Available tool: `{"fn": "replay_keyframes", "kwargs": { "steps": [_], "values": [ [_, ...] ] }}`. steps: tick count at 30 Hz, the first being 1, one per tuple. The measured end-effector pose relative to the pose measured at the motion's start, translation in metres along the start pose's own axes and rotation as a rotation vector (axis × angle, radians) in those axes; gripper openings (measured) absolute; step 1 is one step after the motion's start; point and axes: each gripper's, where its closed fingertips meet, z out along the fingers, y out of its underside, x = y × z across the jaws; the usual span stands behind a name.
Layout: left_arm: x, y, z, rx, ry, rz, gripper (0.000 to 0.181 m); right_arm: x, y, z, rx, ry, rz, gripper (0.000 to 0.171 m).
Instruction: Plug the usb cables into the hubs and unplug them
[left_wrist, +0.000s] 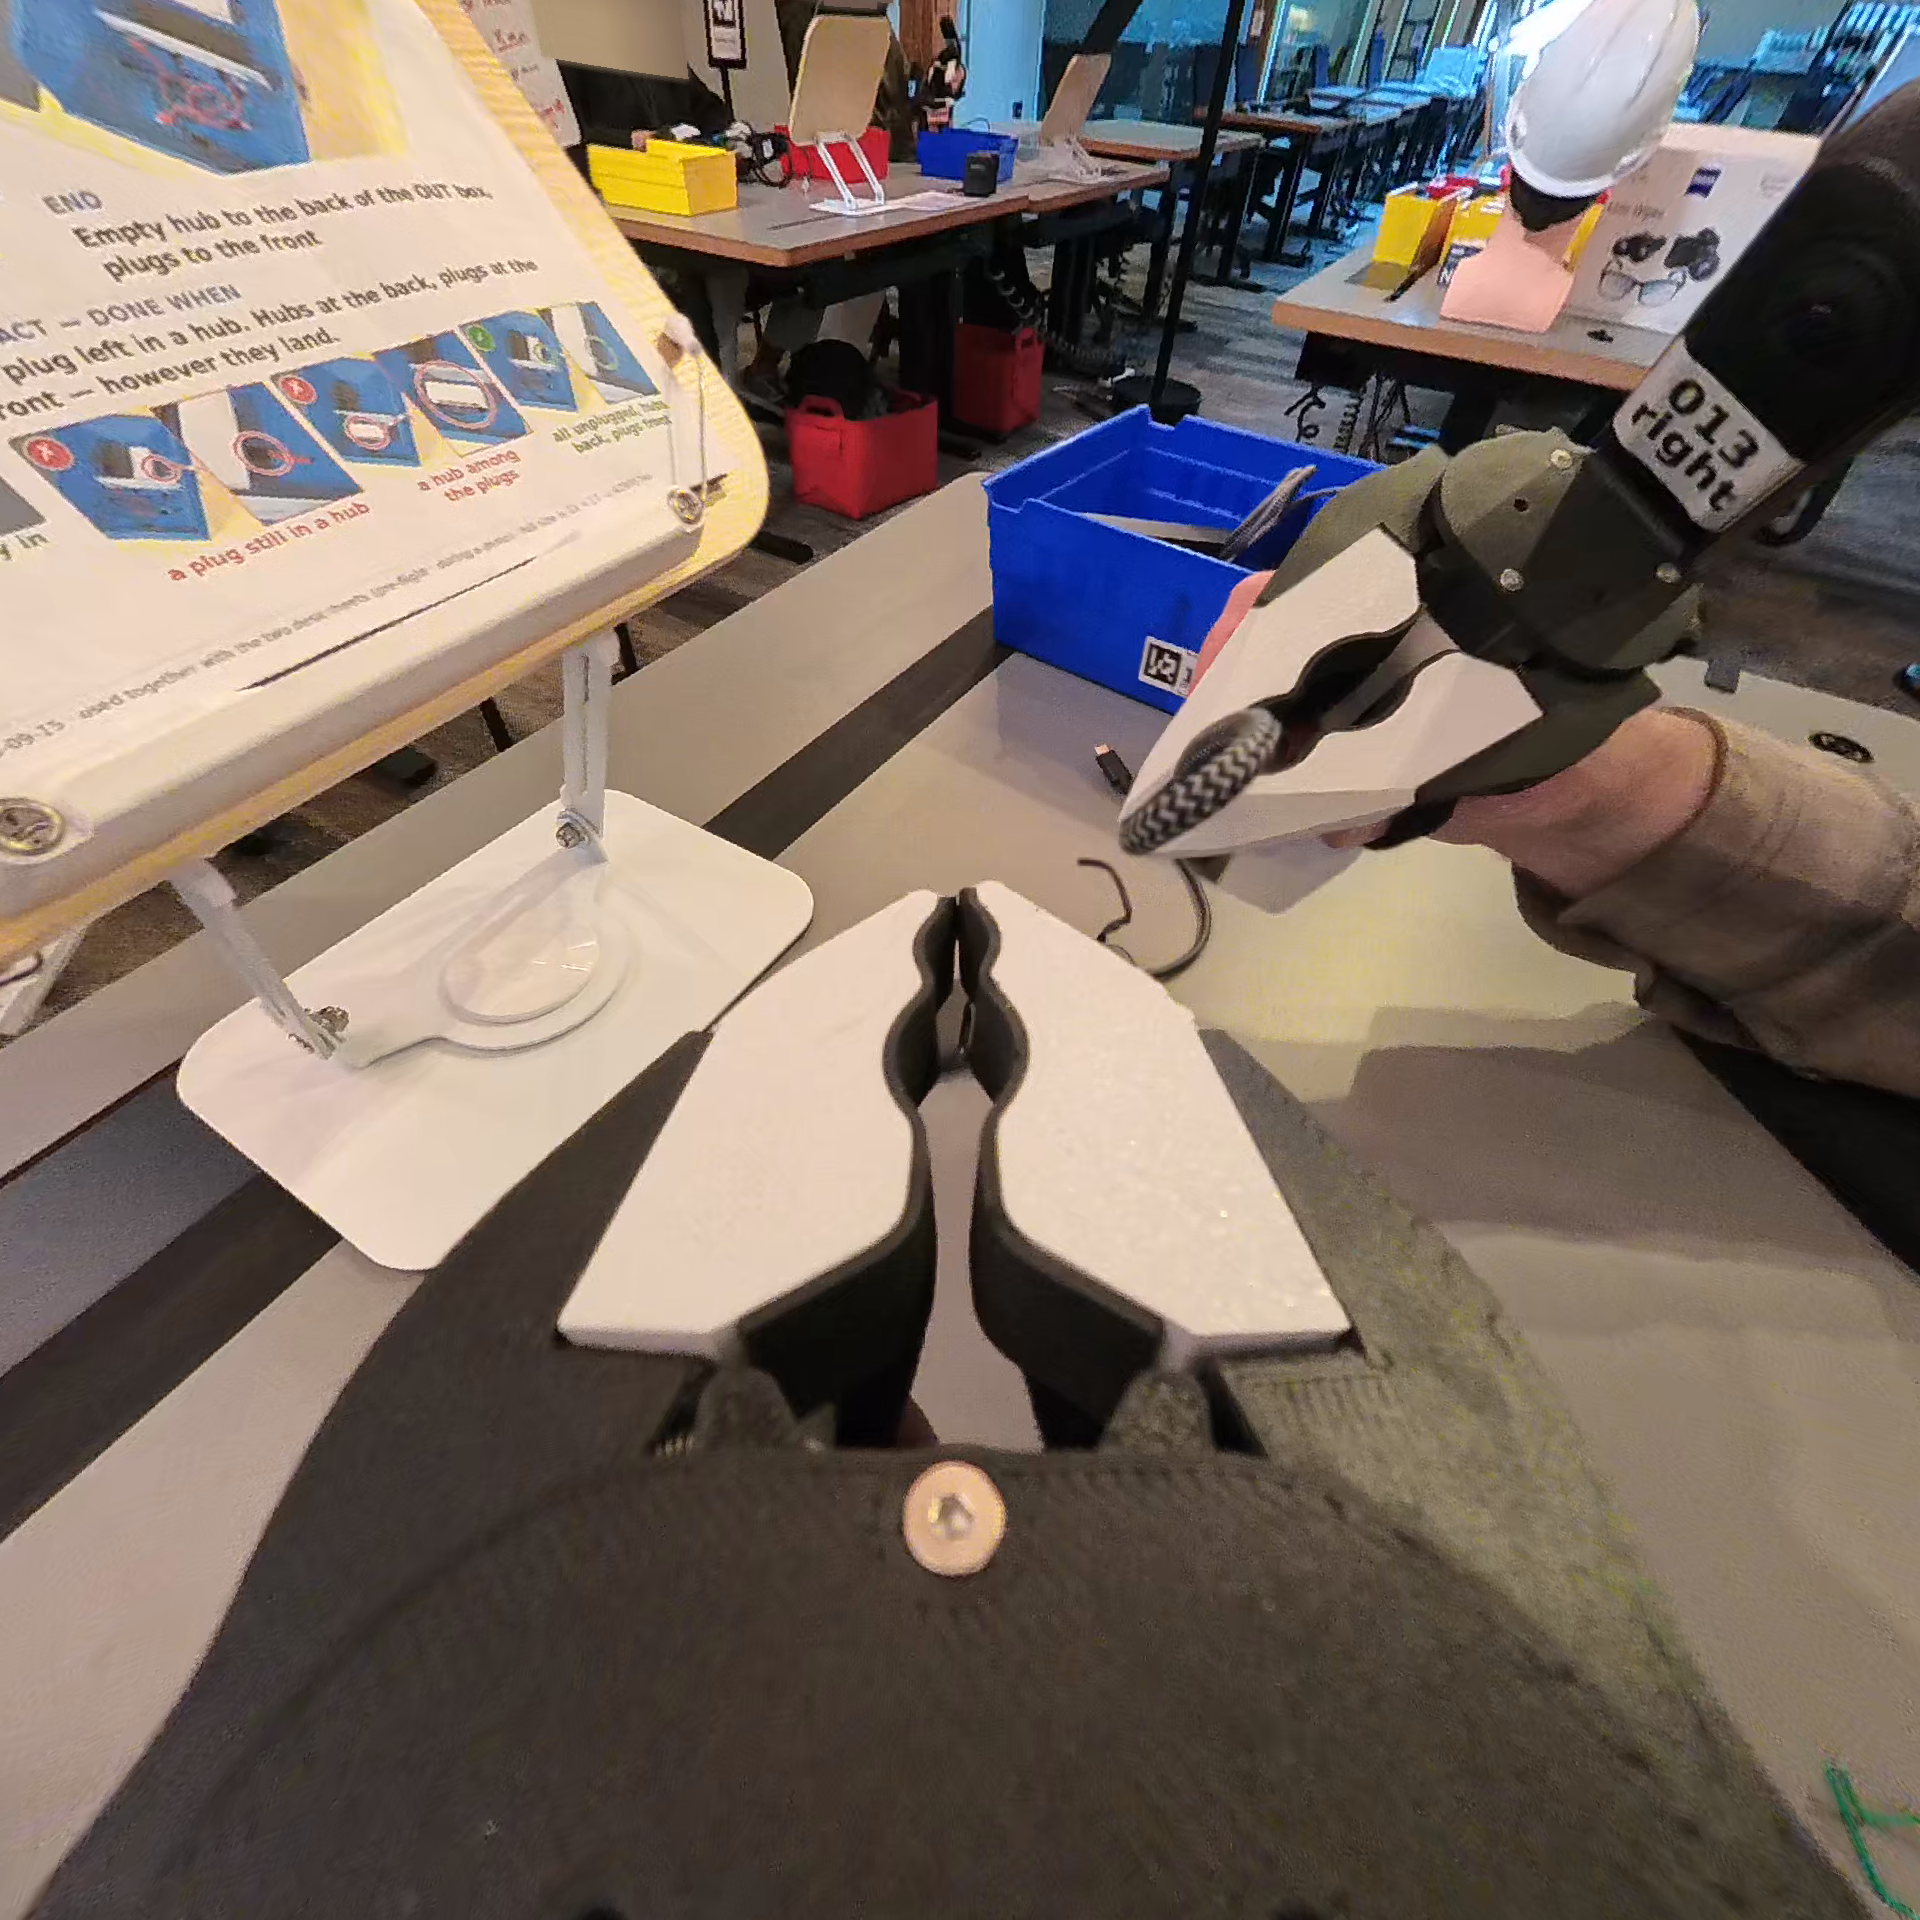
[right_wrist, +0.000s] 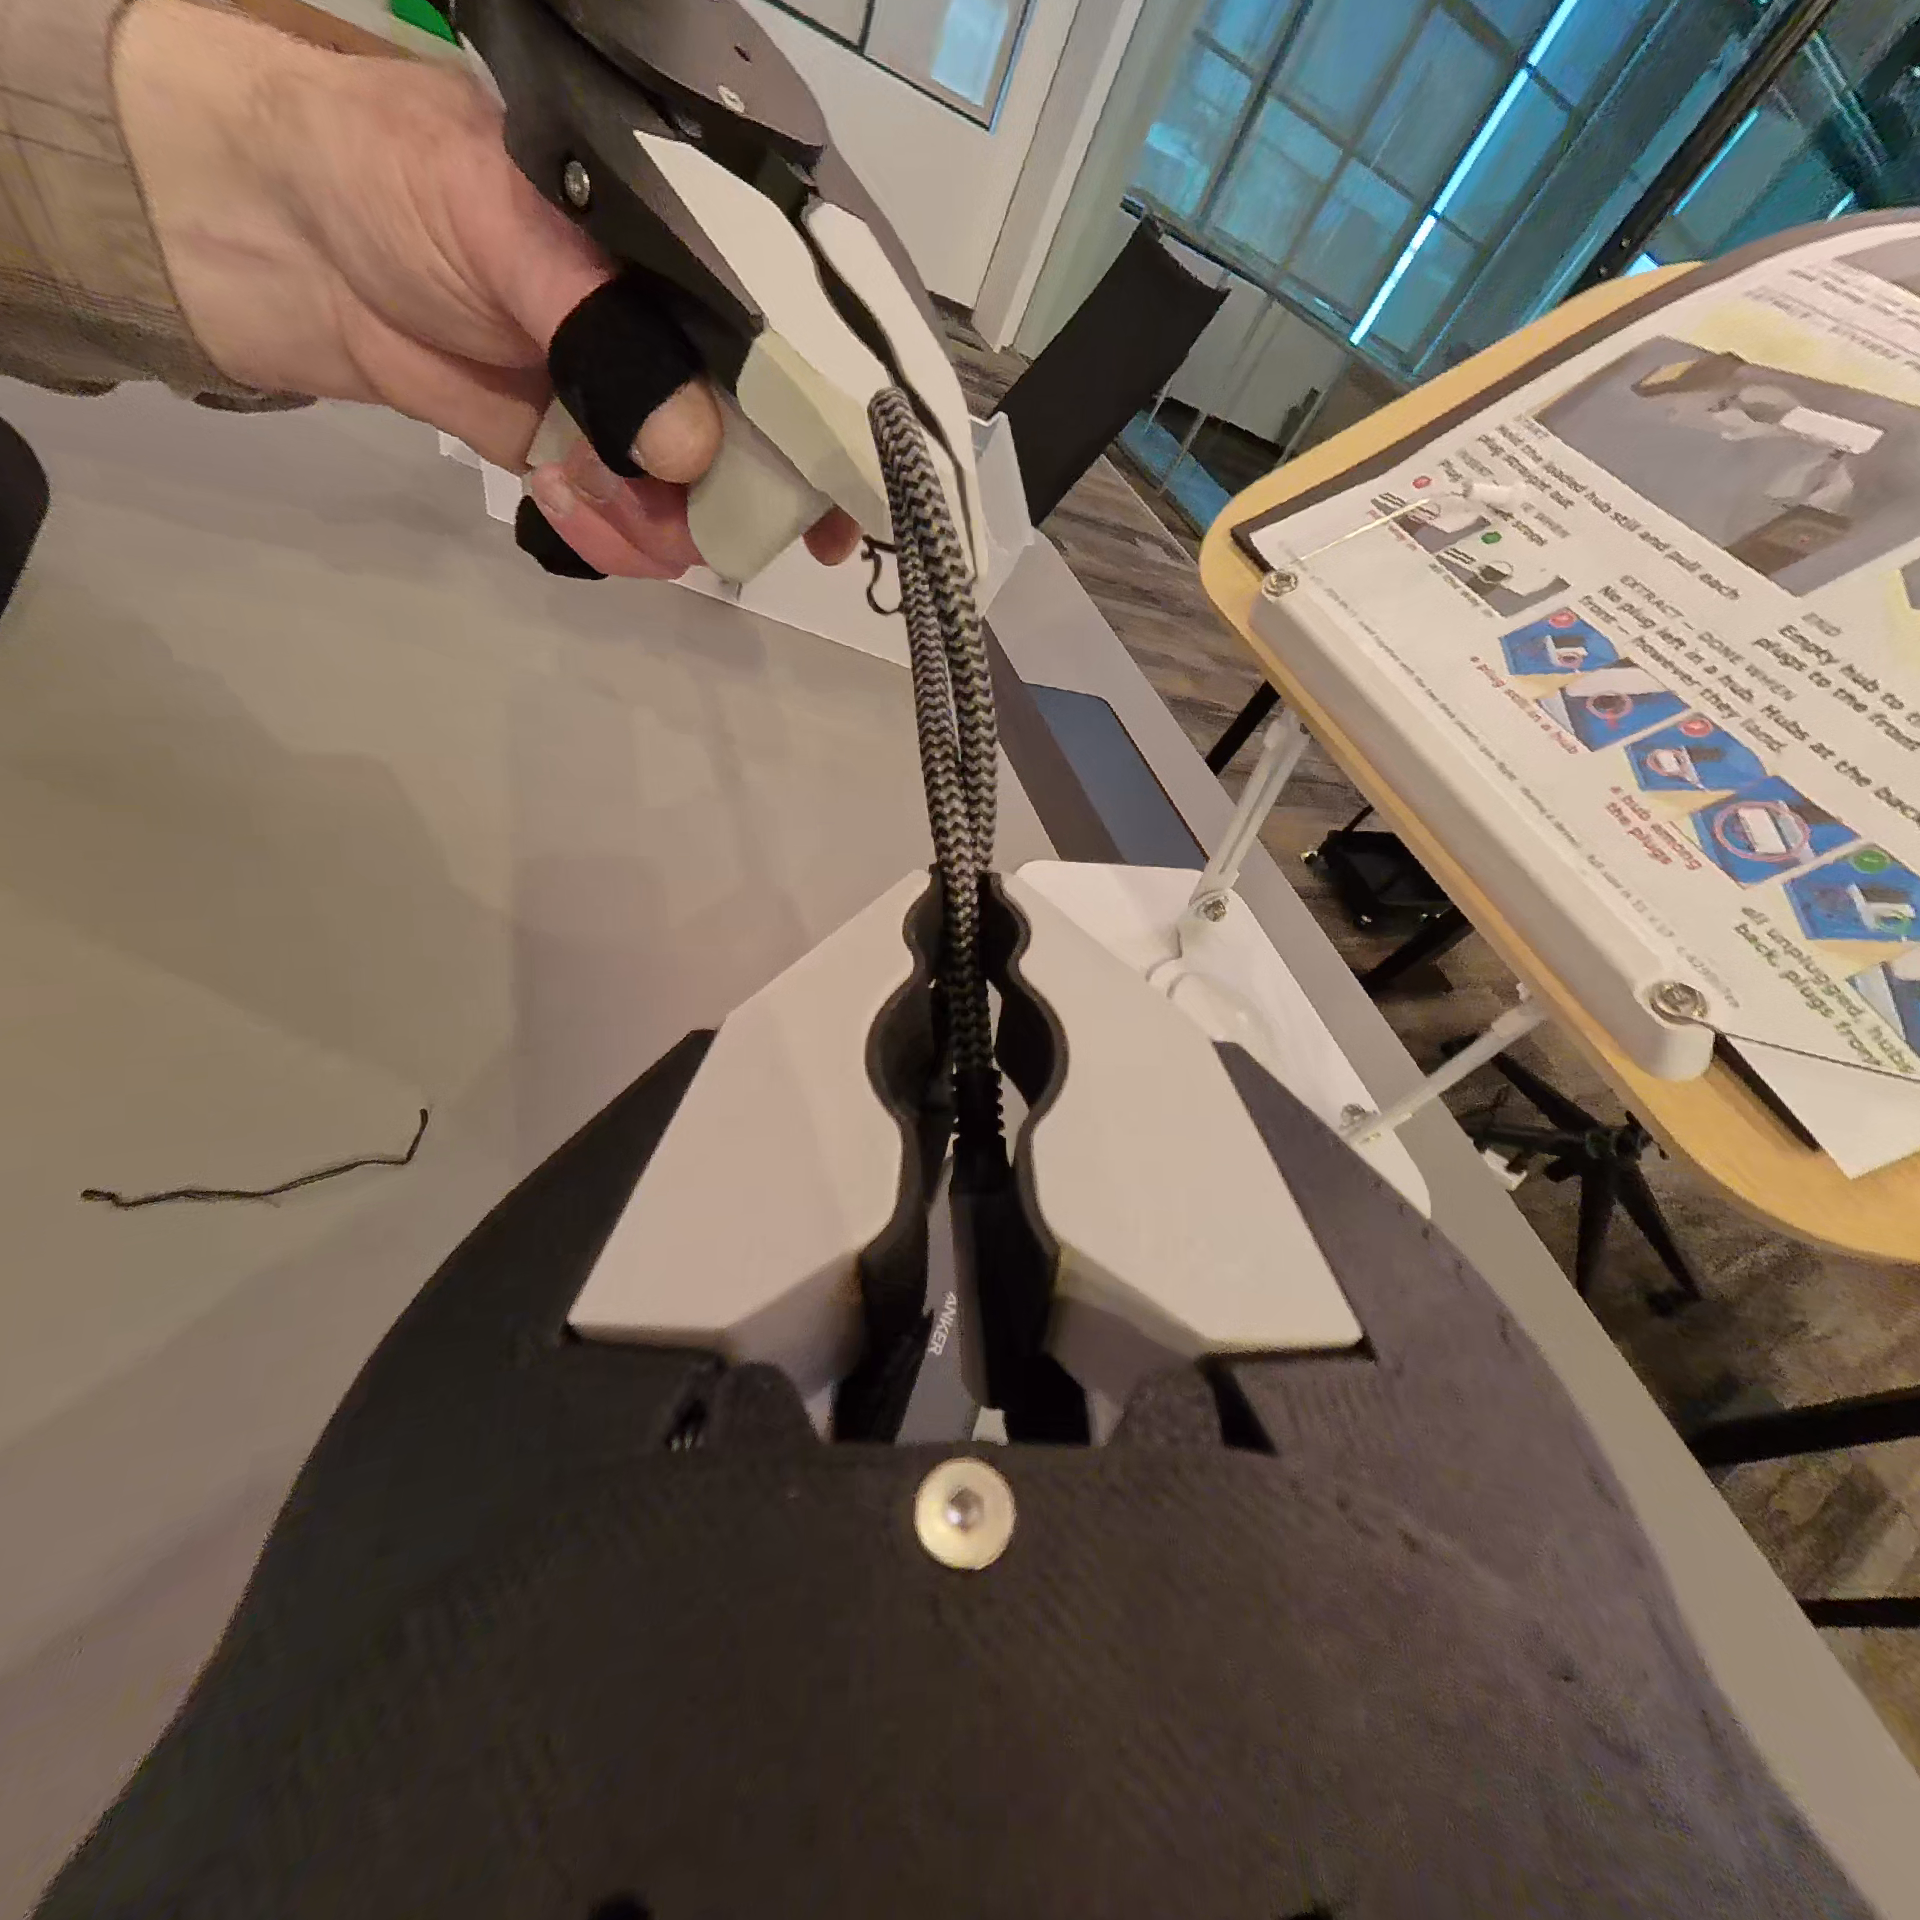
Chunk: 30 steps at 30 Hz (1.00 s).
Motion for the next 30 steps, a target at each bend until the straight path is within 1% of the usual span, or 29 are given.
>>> {"fn": "replay_keyframes", "kwargs": {
  "steps": [3, 6, 11, 16, 21, 23, 27, 30],
  "values": [
    [-0.004, -0.005, -0.001, 0.032, -0.016, -0.015, 0.000, 0.005, 0.012, 0.000, -0.067, 0.010, 0.016, 0.003],
    [-0.003, -0.014, -0.002, 0.075, -0.045, 0.043, 0.000, 0.001, 0.016, 0.005, -0.095, -0.005, 0.047, 0.003],
    [0.004, -0.025, 0.000, 0.107, -0.082, 0.146, 0.001, -0.001, 0.013, 0.011, -0.110, 0.013, 0.060, 0.003],
    [0.010, -0.032, 0.002, 0.131, -0.096, 0.191, 0.000, 0.003, 0.009, 0.011, -0.099, 0.037, 0.113, 0.003],
    [0.011, -0.041, 0.002, 0.170, -0.168, 0.286, 0.000, 0.004, 0.003, 0.007, -0.068, 0.027, 0.166, 0.003],
    [0.013, -0.045, 0.002, 0.181, -0.168, 0.292, 0.000, 0.006, 0.000, 0.005, -0.048, 0.033, 0.153, 0.002],
    [0.017, -0.046, 0.005, 0.168, -0.169, 0.335, 0.000, 0.006, 0.000, 0.007, -0.086, 0.065, 0.119, 0.002],
    [0.023, -0.046, 0.007, 0.153, -0.188, 0.433, 0.000, 0.007, -0.002, 0.006, -0.102, 0.090, 0.104, 0.002]
  ]
}}
